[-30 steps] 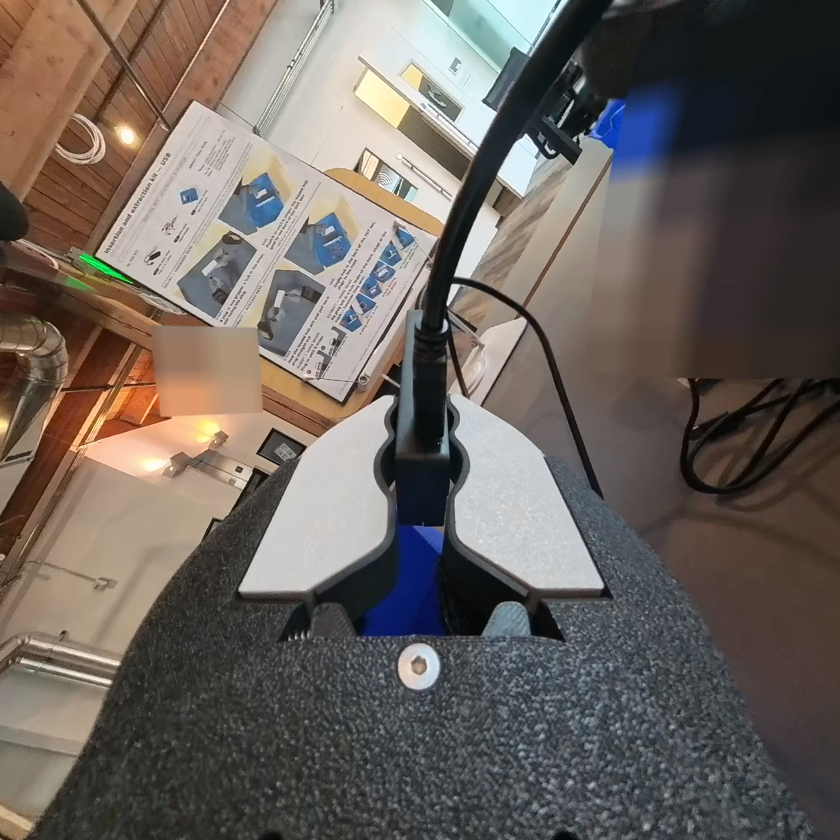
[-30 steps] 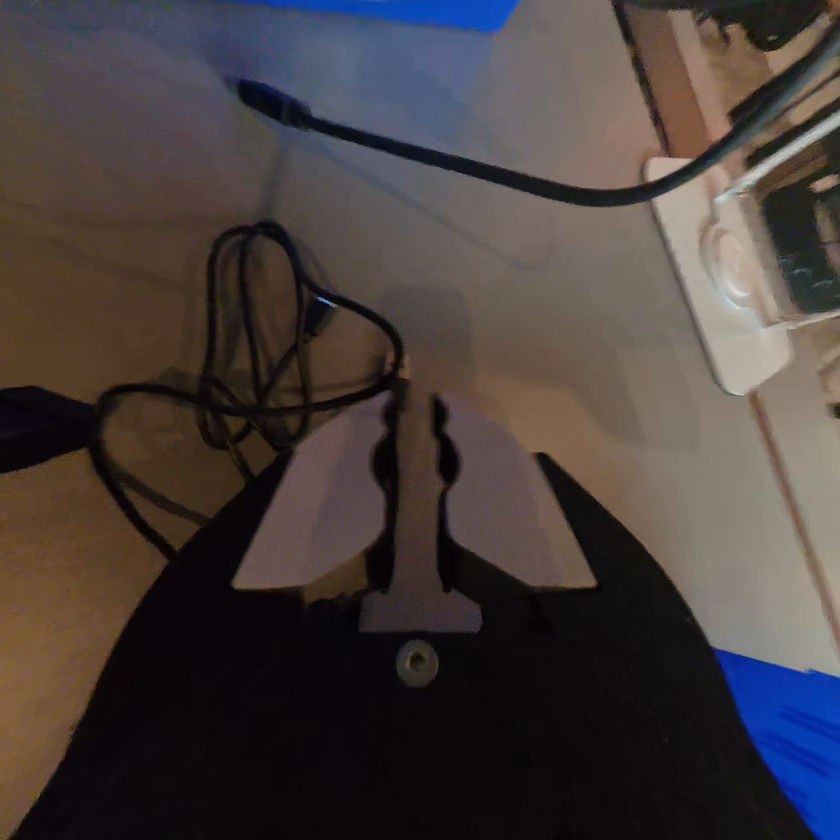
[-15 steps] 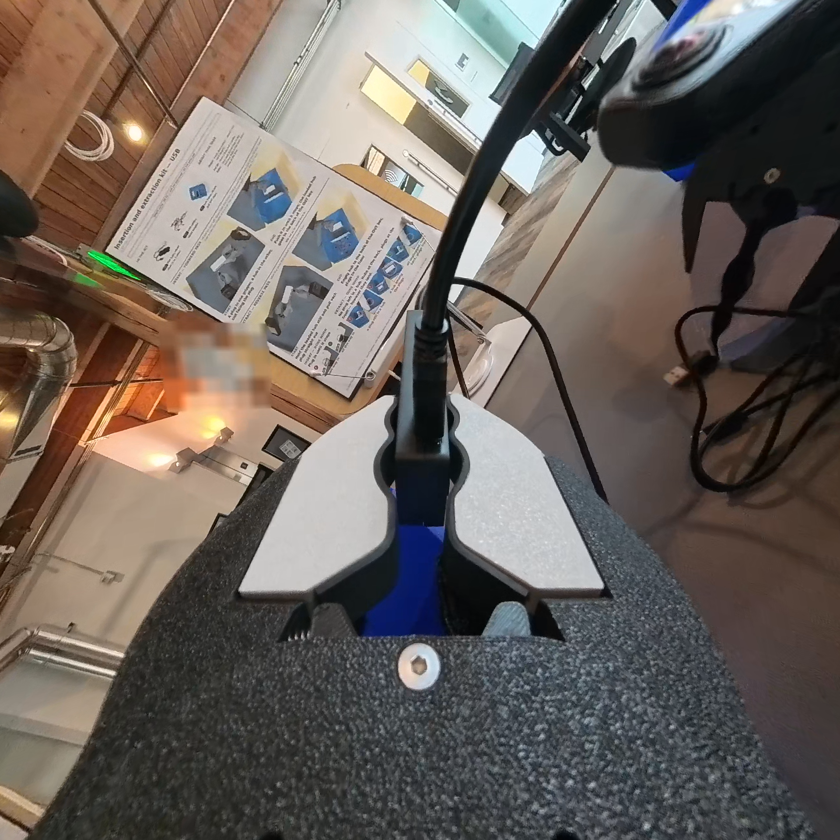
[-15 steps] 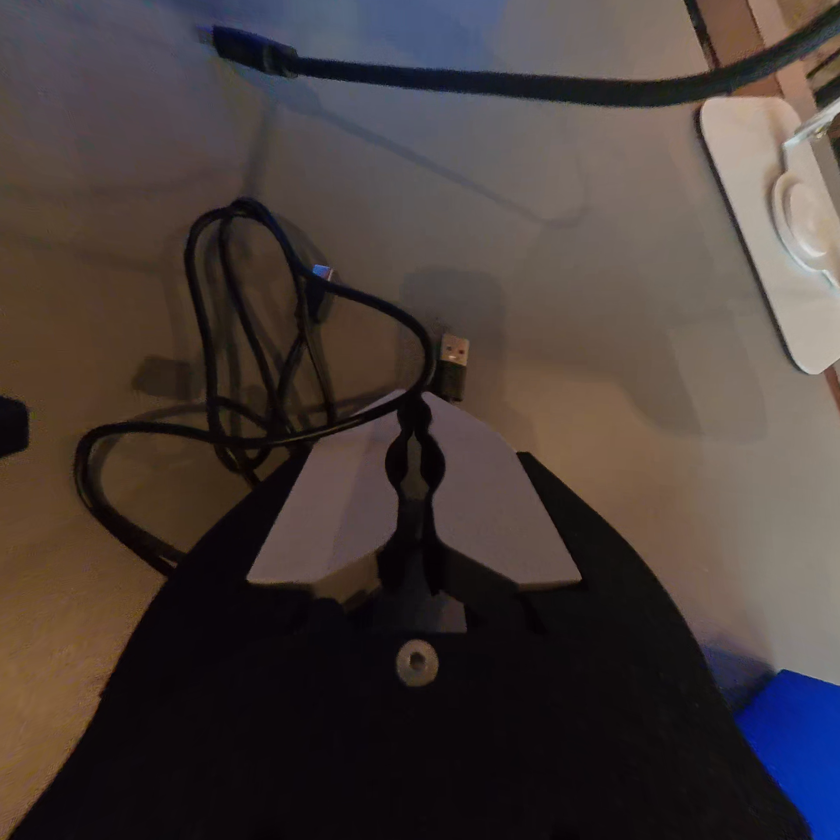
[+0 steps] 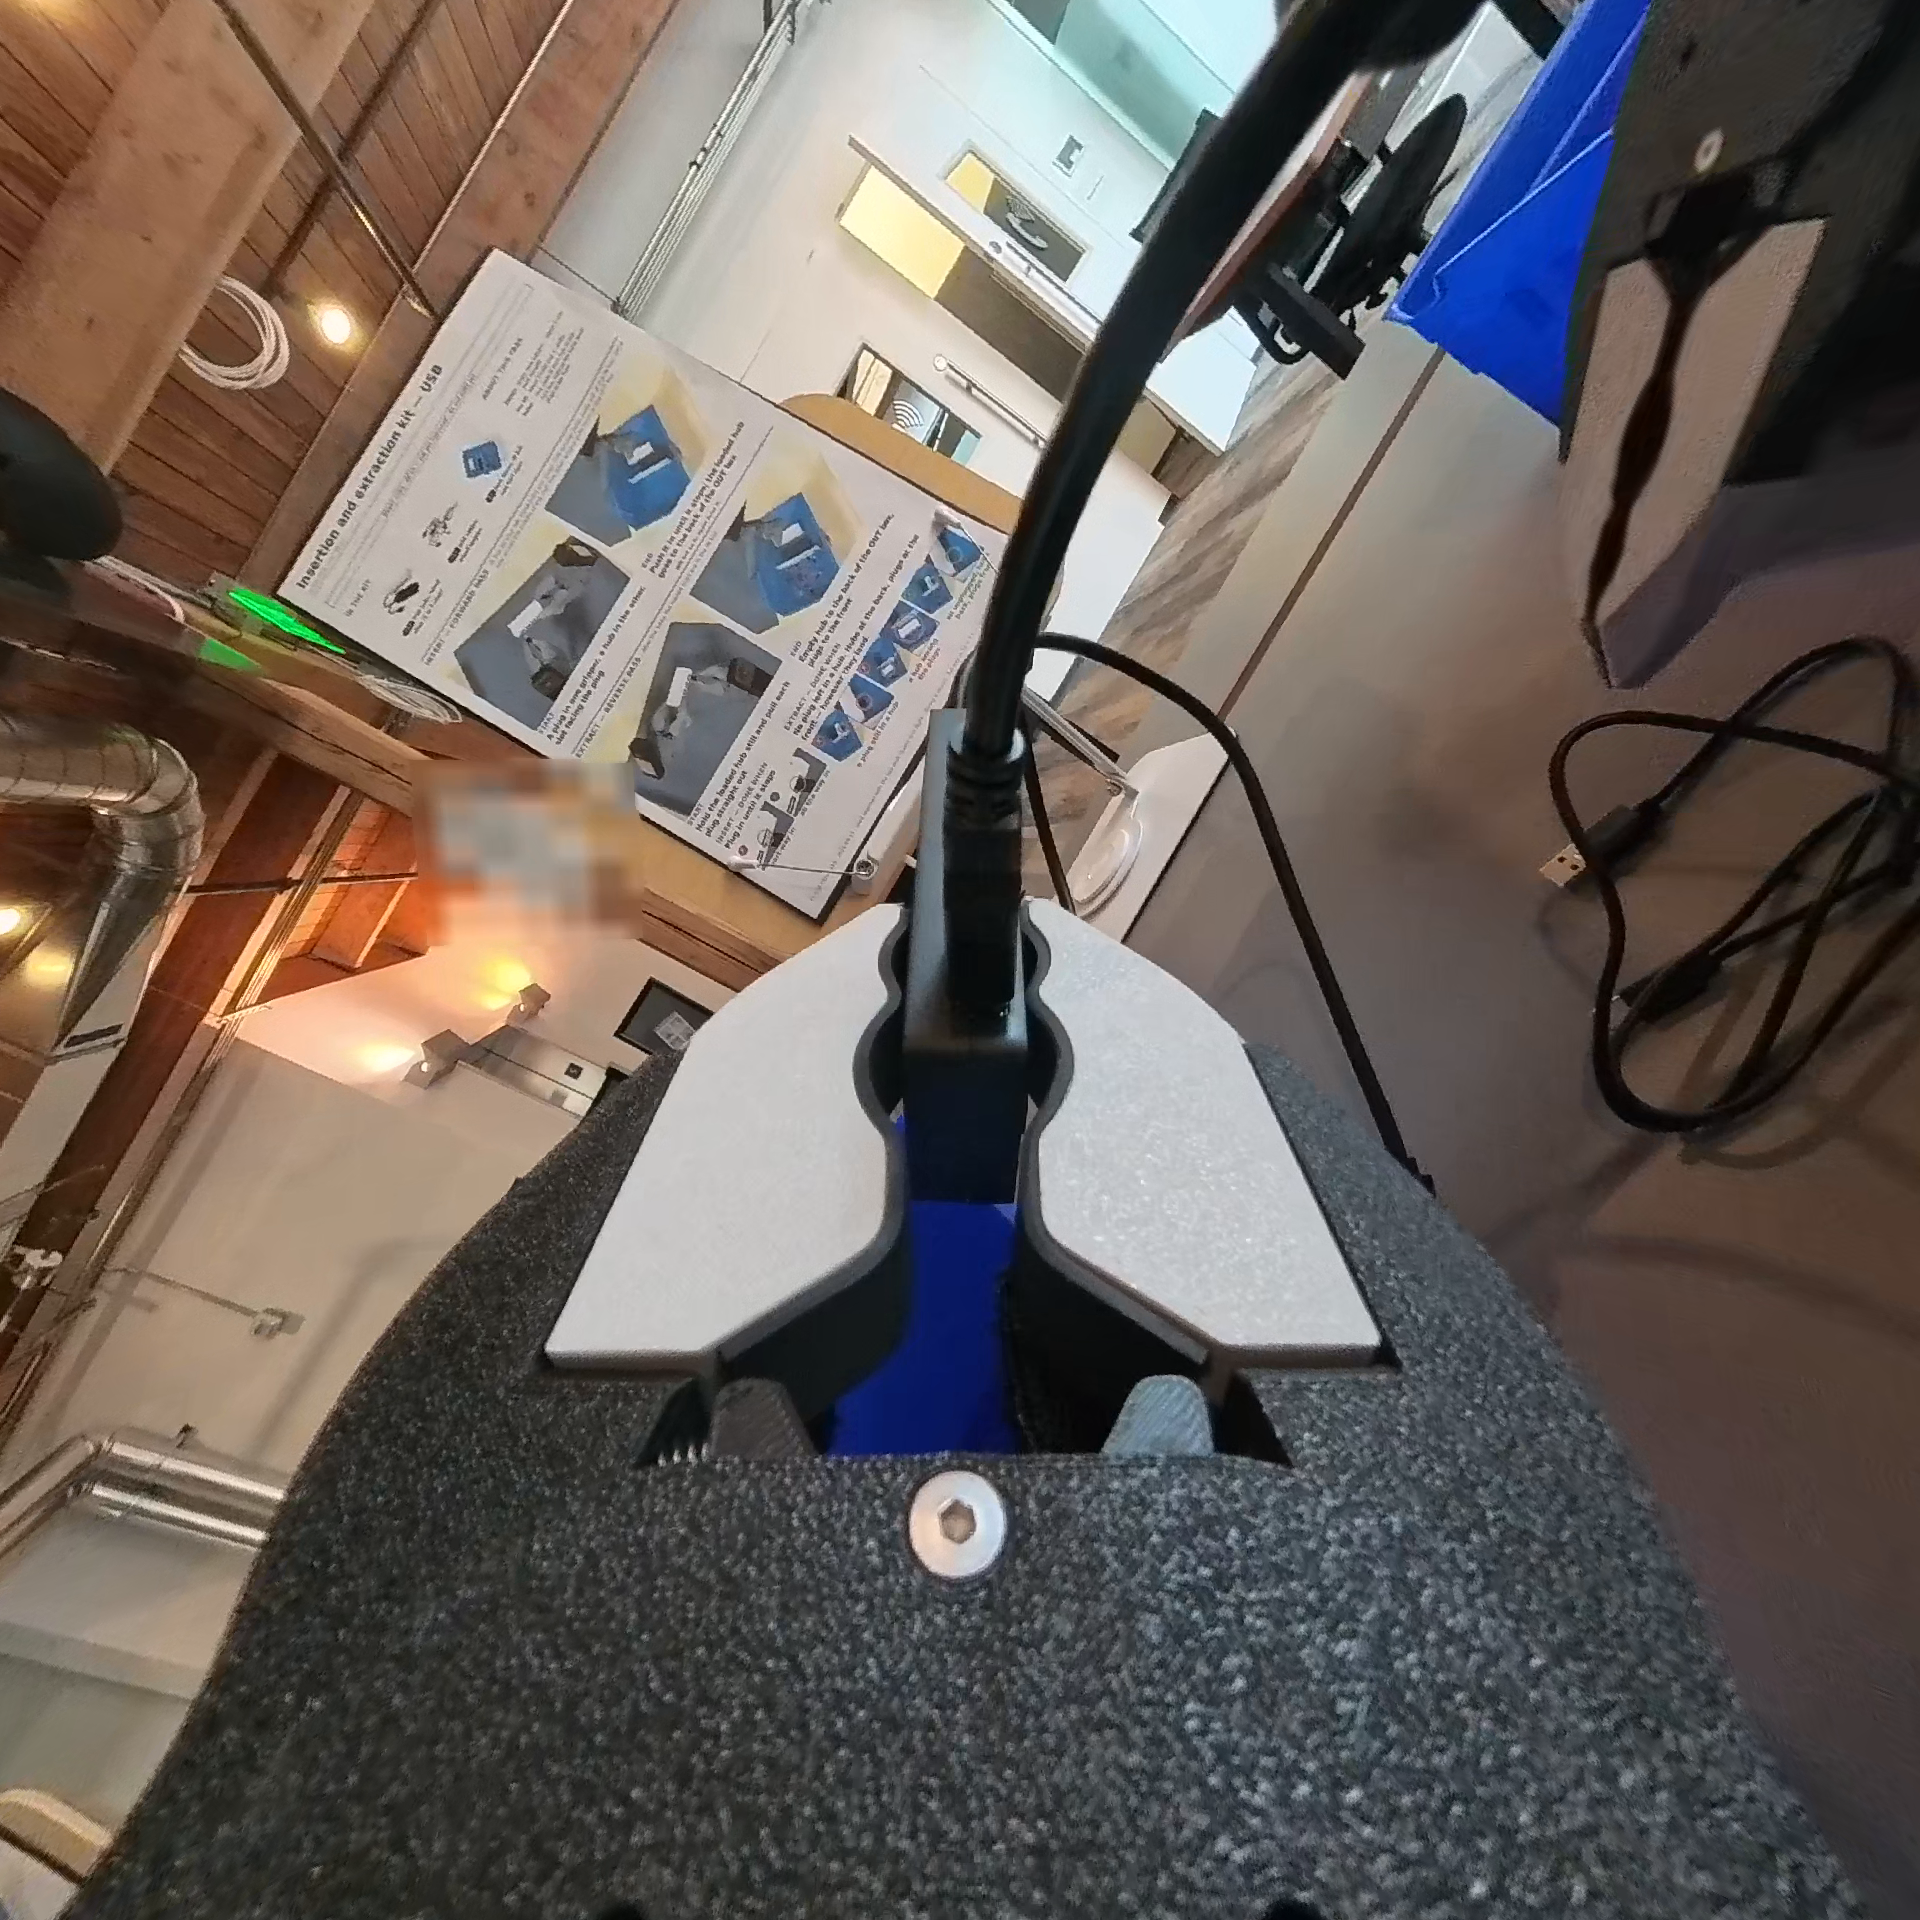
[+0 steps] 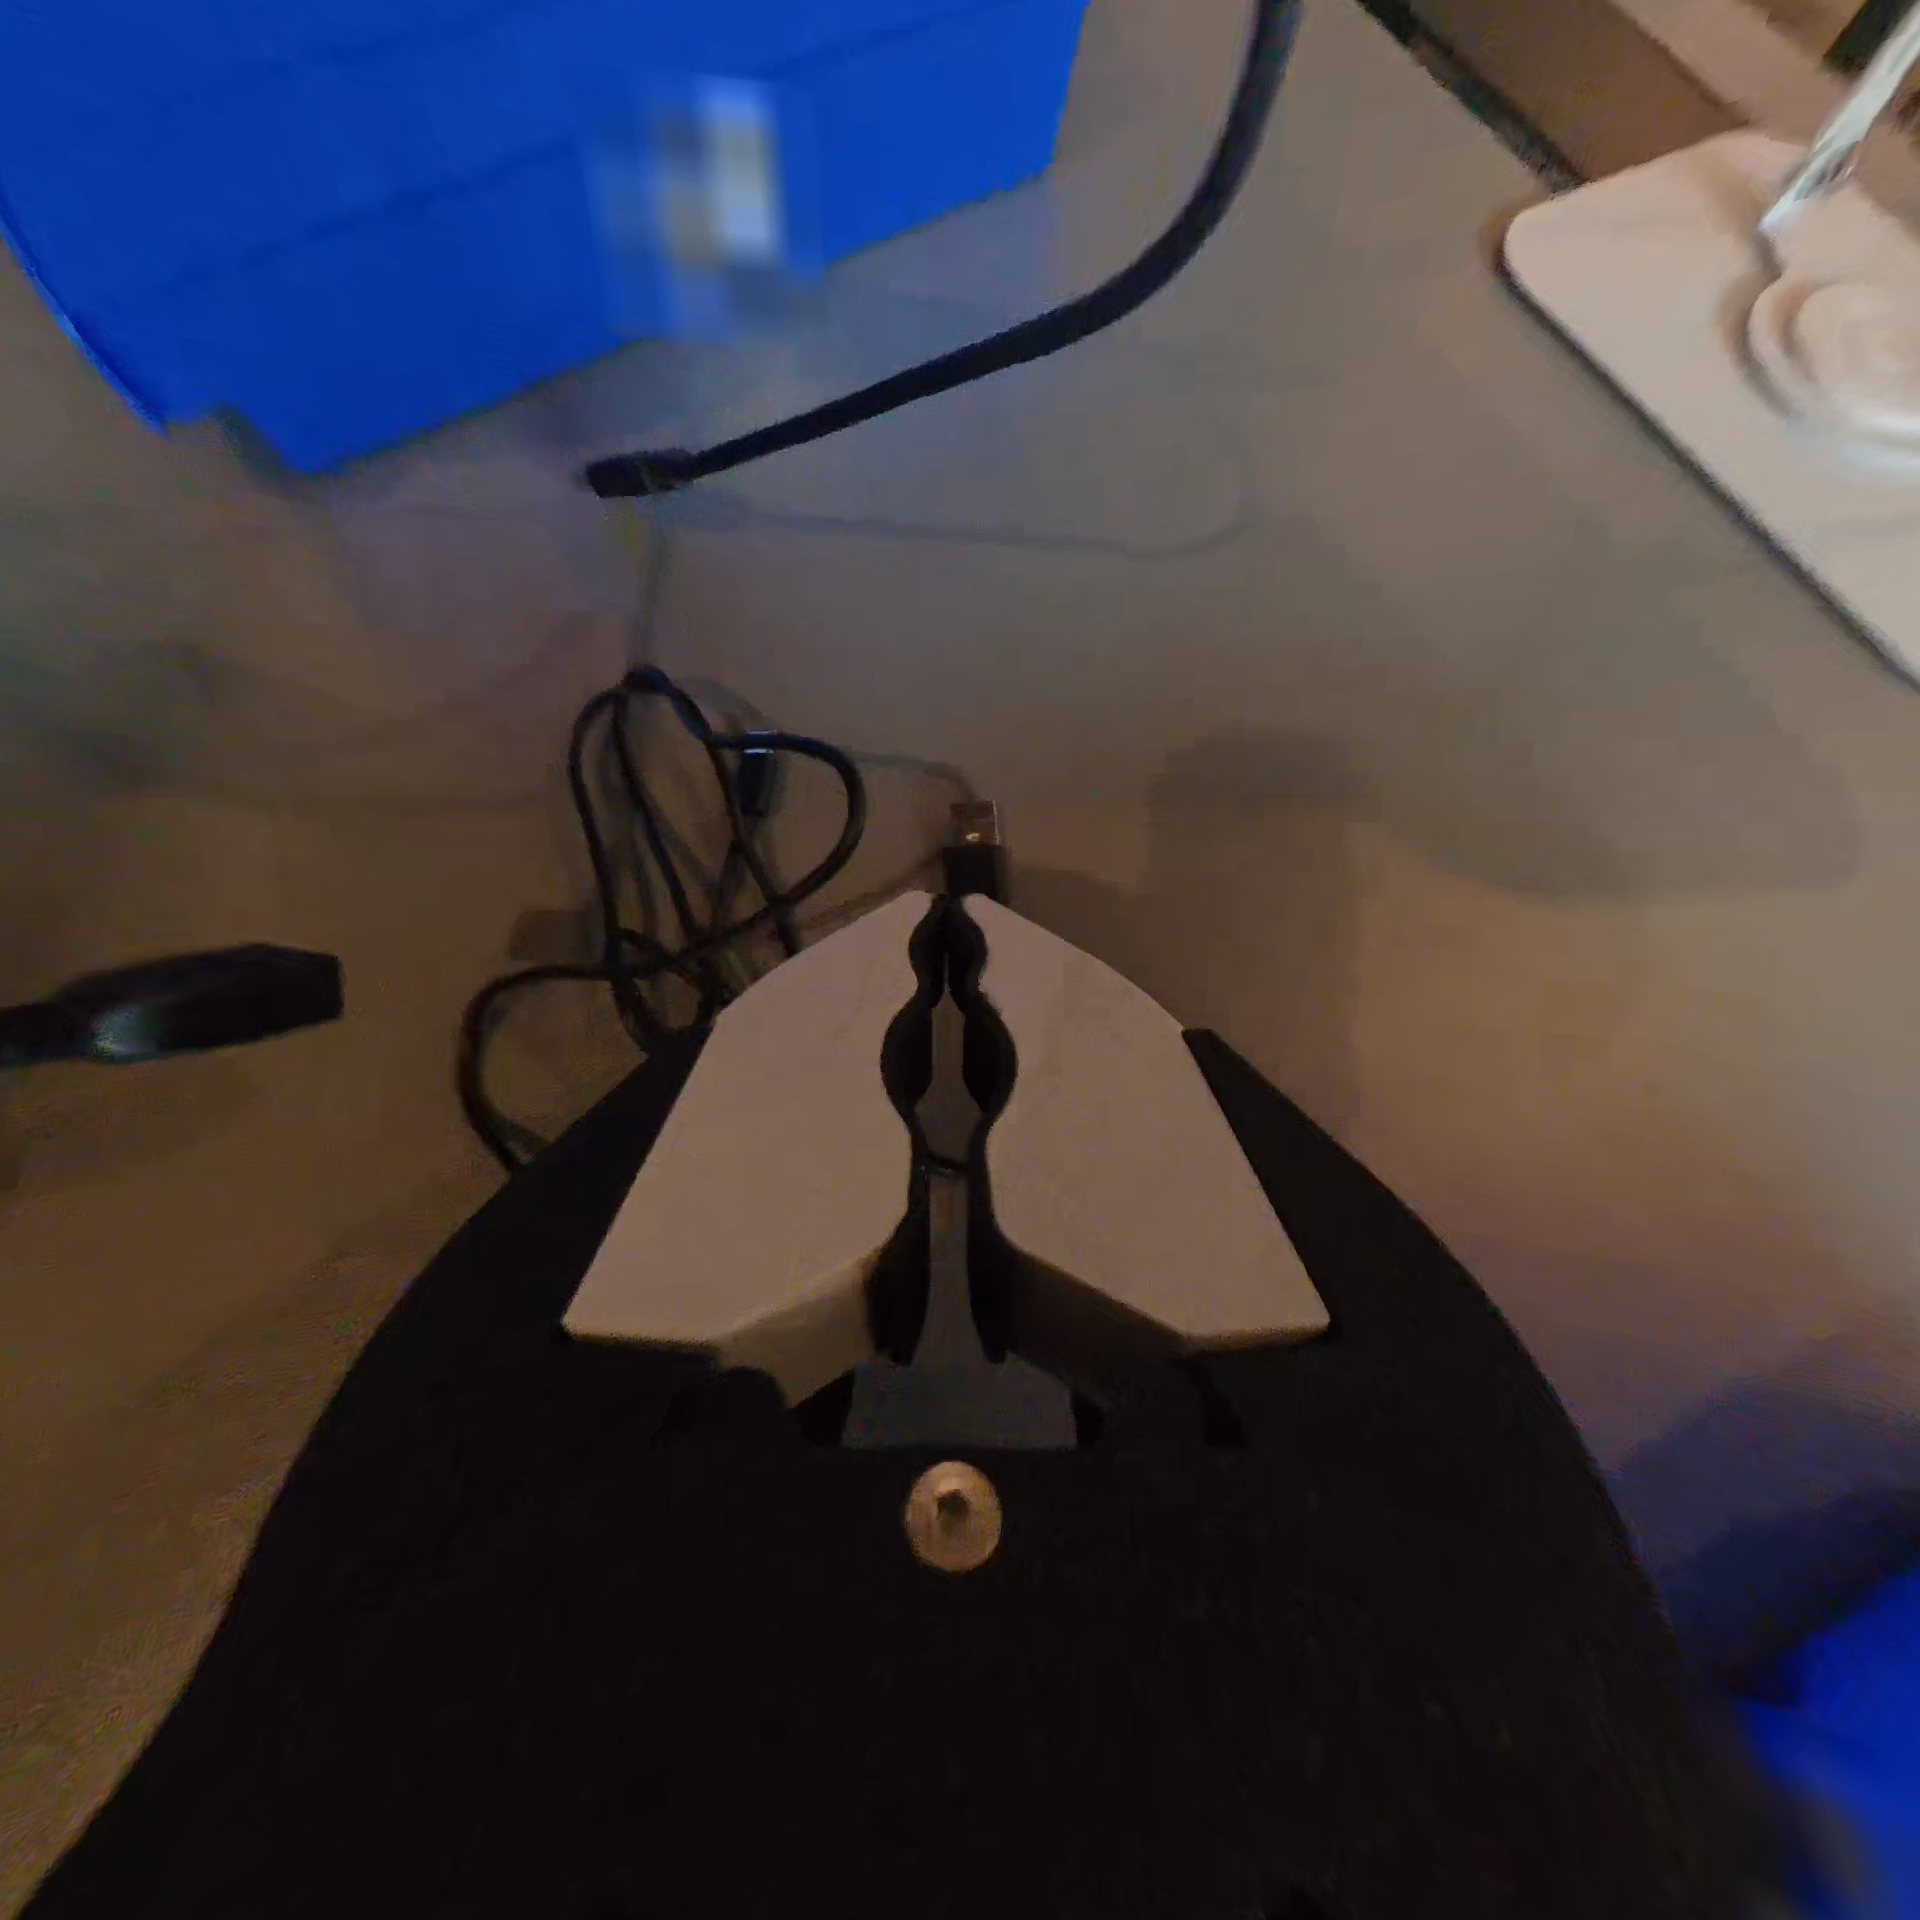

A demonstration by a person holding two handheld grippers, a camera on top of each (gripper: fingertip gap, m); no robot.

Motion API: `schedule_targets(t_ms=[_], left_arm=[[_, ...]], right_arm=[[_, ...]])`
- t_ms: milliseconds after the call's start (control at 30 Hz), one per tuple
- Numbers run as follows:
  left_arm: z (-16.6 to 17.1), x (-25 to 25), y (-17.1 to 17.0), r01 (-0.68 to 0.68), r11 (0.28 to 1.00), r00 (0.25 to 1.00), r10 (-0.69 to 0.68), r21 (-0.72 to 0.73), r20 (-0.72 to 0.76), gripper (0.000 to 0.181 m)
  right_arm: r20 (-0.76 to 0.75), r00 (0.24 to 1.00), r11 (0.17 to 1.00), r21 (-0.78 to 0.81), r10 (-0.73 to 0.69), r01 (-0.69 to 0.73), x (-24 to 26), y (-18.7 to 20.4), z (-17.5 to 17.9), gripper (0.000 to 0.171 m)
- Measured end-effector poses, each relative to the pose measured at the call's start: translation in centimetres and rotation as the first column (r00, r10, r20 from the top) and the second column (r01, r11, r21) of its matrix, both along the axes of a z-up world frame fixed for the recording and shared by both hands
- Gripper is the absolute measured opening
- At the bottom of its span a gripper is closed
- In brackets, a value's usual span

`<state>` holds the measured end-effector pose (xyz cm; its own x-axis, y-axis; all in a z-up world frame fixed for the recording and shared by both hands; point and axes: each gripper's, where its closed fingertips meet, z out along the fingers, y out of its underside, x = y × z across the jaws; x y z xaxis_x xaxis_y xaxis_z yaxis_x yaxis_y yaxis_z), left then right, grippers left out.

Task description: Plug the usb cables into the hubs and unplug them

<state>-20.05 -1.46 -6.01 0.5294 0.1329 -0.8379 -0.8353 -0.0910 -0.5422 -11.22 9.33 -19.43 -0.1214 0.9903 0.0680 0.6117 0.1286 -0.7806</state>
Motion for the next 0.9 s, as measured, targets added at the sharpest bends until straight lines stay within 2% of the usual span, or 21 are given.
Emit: schedule_targets(t_ms=[33, 67, 167, 267, 400, 467, 500, 700, 833, 900], left_arm=[[0.0, 0.0, 0.0, -0.001, 1.000, 1.000, 0.001, 0.000, 0.000, 0.017], [0.0, 0.0, 0.0, -0.003, 1.000, 1.000, 0.003, -0.001, -0.001, 0.017], [-0.1, -0.1, 0.0, -0.004, 1.000, 1.000, 0.004, -0.003, -0.001, 0.017], [-0.3, -0.2, 0.1, -0.005, 1.000, 1.000, 0.005, -0.009, 0.001, 0.017], [-0.4, -0.2, 0.1, -0.004, 1.000, 1.000, 0.004, -0.010, 0.000, 0.017], [-0.4, -0.2, 0.1, -0.004, 1.000, 1.000, 0.004, -0.010, 0.001, 0.017], [-0.4, -0.3, 0.1, -0.006, 1.000, 1.000, 0.006, -0.009, 0.001, 0.017], [-0.3, -0.9, -0.2, -0.013, 1.000, 1.000, 0.013, -0.003, 0.015, 0.017], [-0.3, -1.0, -0.3, -0.018, 1.000, 1.000, 0.018, -0.001, 0.012, 0.017], [-0.1, -0.9, -0.3, -0.017, 1.000, 1.000, 0.017, 0.003, 0.012, 0.017]], right_arm=[[-0.026, 0.999, 0.998, 0.055, 0.021, -0.019, -0.2, -0.1, -0.1, 0.000], [-0.045, 0.997, 0.991, 0.122, 0.055, -0.049, -0.3, -0.3, -0.4, 0.007], [0.023, 0.994, 0.939, 0.326, 0.107, -0.109, -0.4, -0.3, -2.1, 0.022], [0.090, 0.989, 0.888, 0.435, 0.120, -0.148, -1.3, -0.1, -3.0, 0.022], [0.188, 0.977, 0.932, 0.323, 0.104, -0.161, -2.7, -0.2, -4.0, 0.030], [0.205, 0.974, 0.952, 0.265, 0.098, -0.152, -3.3, 0.1, -4.3, 0.020], [0.197, 0.976, 0.959, 0.247, 0.092, -0.140, -3.5, 0.3, -4.4, 0.014], [0.116, 0.988, 0.981, 0.155, 0.102, -0.119, -3.8, 0.4, -4.4, 0.014], [0.125, 0.985, 0.966, 0.215, 0.116, -0.141, -4.0, 0.6, -4.3, 0.012], [0.121, 0.986, 0.988, 0.084, 0.115, -0.126, -3.9, 0.1, -4.1, 0.009]])
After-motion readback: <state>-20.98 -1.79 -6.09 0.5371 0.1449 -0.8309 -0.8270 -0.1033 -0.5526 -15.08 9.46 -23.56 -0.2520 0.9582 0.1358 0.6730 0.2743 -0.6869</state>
